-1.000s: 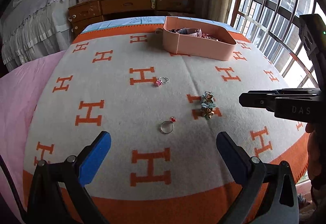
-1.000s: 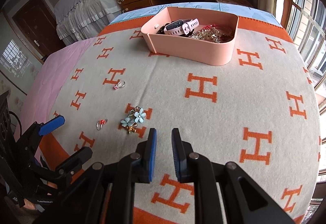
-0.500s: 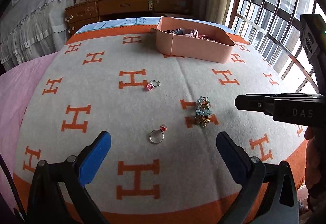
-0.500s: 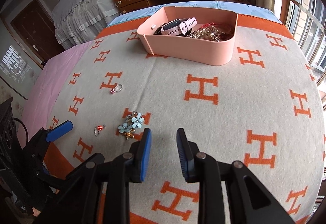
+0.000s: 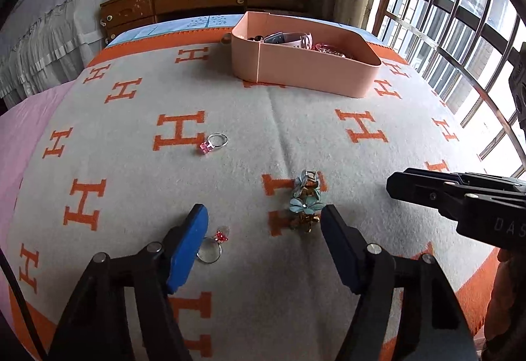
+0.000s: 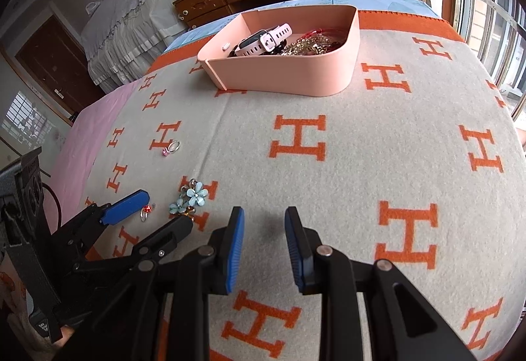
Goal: Organize jewelry
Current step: 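Grasp the blue flower earrings with the left tool, then carry the blue flower earrings with the left tool over the pink tray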
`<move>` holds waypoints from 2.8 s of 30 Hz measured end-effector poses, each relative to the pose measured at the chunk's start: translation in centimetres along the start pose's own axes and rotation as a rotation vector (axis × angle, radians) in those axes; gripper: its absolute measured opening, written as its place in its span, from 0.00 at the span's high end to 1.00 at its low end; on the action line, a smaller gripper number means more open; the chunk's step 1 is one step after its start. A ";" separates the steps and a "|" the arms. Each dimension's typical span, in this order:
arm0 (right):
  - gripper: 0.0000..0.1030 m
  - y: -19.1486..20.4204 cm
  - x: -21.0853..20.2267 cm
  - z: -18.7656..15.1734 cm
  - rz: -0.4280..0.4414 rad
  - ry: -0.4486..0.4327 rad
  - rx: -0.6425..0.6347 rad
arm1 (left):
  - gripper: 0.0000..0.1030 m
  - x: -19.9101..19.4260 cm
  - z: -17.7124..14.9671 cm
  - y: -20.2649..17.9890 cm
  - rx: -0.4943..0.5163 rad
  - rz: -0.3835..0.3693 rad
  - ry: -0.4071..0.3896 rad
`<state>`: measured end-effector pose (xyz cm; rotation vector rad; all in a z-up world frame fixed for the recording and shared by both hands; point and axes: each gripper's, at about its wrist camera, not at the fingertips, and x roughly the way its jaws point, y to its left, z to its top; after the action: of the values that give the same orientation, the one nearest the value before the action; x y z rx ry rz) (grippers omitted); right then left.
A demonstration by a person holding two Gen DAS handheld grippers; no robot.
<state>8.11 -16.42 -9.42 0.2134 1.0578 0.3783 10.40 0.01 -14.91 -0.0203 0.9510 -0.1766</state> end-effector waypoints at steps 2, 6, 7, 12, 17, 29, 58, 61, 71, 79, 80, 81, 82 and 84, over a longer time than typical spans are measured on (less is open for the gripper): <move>0.75 -0.3 0.0 0.0 0.001 -0.001 0.003 | 0.43 0.1 0.1 -0.3 0.002 0.001 -0.002; 0.75 -0.5 0.2 -0.3 0.004 0.010 0.005 | 0.83 -0.1 0.1 -0.5 0.019 -0.009 -0.009; 0.75 -0.5 0.2 -0.3 0.004 0.009 0.001 | 0.83 -0.1 0.2 -0.3 0.009 -0.026 -0.005; 0.75 0.7 0.4 -0.5 0.021 0.021 -0.047 | 0.83 -0.9 -0.3 1.3 -0.025 -0.049 -0.001; 0.75 3.6 1.1 -0.7 0.049 0.038 -0.180 | 0.83 -2.2 -0.6 3.3 -0.070 -0.050 -0.022; 0.75 8.3 3.3 0.2 0.009 0.024 -0.606 | 0.83 -2.6 -0.6 6.2 -0.150 -0.063 -0.030; 0.78 8.7 2.4 -0.5 0.025 0.006 -0.656 | 0.83 -4.1 0.3 5.7 -0.126 -0.061 -0.075; 0.78 8.6 1.2 -0.4 0.030 -0.023 -0.621 | 0.83 -4.5 0.8 5.5 -0.120 -0.073 -0.082; 0.78 7.7 -3.9 1.8 0.037 -0.147 -0.499 | 0.83 -6.0 3.8 4.3 -0.078 -0.103 -0.124; 0.78 6.4 -7.8 5.0 0.001 -0.251 -0.369 | 0.83 -8.1 9.9 3.4 -0.049 -0.170 -0.161; 0.78 6.2 -8.3 5.6 -0.009 -0.260 -0.349 | 0.83 -8.4 10.9 3.3 -0.041 -0.181 -0.163; 0.78 6.1 -8.8 6.2 -0.021 -0.267 -0.333 | 0.83 -8.7 12.0 3.1 -0.033 -0.186 -0.164; 0.78 6.0 -9.4 6.9 -0.036 -0.275 -0.318 | 0.83 -9.0 13.1 2.9 -0.022 -0.188 -0.166; 0.78 5.6 -10.7 8.3 -0.072 -0.303 -0.284 | 0.83 -9.5 15.2 2.2 0.003 -0.195 -0.179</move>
<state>9.63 -15.49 5.10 -0.0222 0.7015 0.4125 17.69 2.78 1.37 -0.1244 0.7696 -0.3503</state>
